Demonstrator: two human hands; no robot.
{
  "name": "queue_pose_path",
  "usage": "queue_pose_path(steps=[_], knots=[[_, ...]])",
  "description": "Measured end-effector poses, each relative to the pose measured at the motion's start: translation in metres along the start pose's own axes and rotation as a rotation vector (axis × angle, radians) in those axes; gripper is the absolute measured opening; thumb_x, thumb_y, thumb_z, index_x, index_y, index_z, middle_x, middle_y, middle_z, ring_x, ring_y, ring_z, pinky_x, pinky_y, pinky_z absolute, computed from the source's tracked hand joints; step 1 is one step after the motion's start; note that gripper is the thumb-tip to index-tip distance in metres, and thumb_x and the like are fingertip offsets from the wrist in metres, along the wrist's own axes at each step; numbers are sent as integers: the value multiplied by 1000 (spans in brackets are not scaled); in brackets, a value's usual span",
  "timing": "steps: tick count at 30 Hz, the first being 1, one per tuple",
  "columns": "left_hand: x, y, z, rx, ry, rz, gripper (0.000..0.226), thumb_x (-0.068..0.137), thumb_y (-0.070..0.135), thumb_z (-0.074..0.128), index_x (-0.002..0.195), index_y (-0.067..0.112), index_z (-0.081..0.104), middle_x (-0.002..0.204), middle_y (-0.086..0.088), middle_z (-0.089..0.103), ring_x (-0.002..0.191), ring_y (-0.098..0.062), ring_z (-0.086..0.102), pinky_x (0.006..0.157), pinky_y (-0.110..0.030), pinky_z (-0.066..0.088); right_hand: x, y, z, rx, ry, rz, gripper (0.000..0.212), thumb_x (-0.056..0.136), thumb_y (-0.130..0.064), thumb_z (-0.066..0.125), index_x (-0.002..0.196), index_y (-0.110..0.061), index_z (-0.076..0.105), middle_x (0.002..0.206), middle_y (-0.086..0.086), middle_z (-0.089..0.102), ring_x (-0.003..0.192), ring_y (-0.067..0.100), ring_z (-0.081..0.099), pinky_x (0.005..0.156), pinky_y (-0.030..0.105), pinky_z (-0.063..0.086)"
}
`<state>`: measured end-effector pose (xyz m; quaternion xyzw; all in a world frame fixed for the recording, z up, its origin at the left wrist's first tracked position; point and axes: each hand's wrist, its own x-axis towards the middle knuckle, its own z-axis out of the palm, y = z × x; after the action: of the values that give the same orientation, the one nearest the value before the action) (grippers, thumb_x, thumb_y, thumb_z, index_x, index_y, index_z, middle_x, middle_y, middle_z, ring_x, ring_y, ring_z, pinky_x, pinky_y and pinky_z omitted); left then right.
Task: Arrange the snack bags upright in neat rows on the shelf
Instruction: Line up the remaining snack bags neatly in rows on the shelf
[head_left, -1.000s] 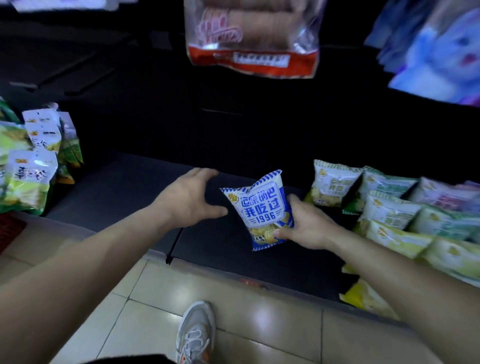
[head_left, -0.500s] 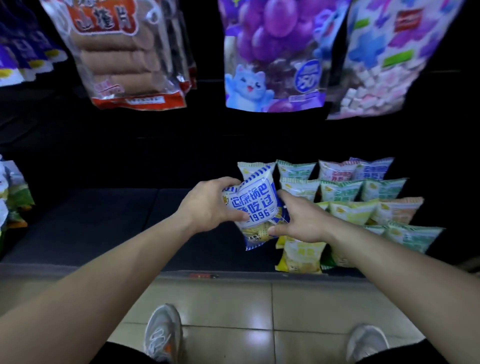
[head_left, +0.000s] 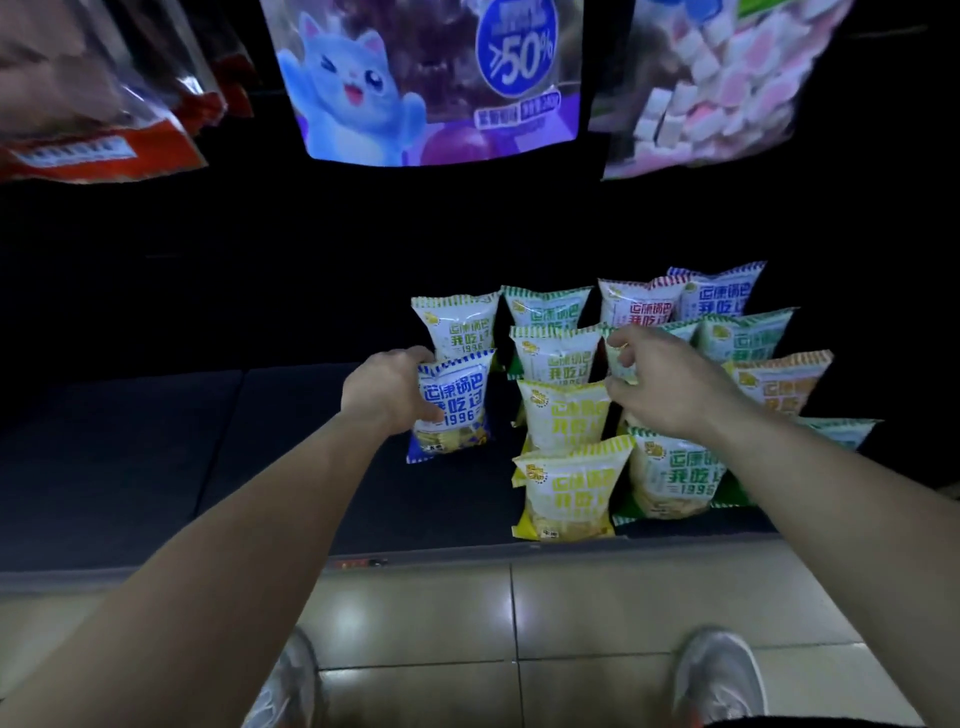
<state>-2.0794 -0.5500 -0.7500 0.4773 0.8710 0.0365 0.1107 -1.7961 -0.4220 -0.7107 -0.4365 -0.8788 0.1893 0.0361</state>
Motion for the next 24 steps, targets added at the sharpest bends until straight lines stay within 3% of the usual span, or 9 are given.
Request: queue_pose_path(steps=[4, 9, 13, 18, 24], knots=[[33, 5, 24, -29, -37, 16, 86, 63, 47, 87, 137, 35, 45, 124, 2, 61, 105, -21, 60, 71, -38, 55, 11, 0, 9, -28, -105, 24, 56, 98, -39, 55, 148, -25, 33, 140, 2, 47, 117, 26, 54, 90, 45, 49], [62, 2, 38, -84, -51, -1, 85, 65, 45, 87, 138, 37, 45, 128, 0, 59, 108, -22, 58, 73, -39, 55, 25, -16, 20, -87, -140, 8, 54, 97, -40, 53, 146, -25, 35, 139, 1, 48, 117, 25, 54, 89, 45, 50], [73, 3, 49, -15, -39, 17, 83, 72, 41, 83, 143, 37, 41, 134, 0, 51, 125, -26, 42, 81, -43, 52, 34, -28, 27, -103, -134, 11, 52, 97, -38, 53, 145, -26, 36, 138, 1, 50, 118, 26, 54, 89, 47, 50], [80, 5, 50, 182, 31, 96, 78, 76, 48, 76, 144, 38, 39, 142, 3, 41, 123, -28, 35, 98, -42, 41, 38, -33, 33, -123, -168, 9, 52, 98, -38, 52, 145, -25, 36, 140, 2, 49, 121, 27, 53, 89, 48, 50], [85, 8, 48, 199, -14, 147, 78, 80, 46, 73, 147, 38, 34, 142, 2, 41, 125, -29, 34, 100, -42, 37, 37, -27, 33, -112, -216, 34, 56, 97, -40, 53, 148, -26, 34, 143, 0, 47, 123, 26, 52, 92, 45, 49]])
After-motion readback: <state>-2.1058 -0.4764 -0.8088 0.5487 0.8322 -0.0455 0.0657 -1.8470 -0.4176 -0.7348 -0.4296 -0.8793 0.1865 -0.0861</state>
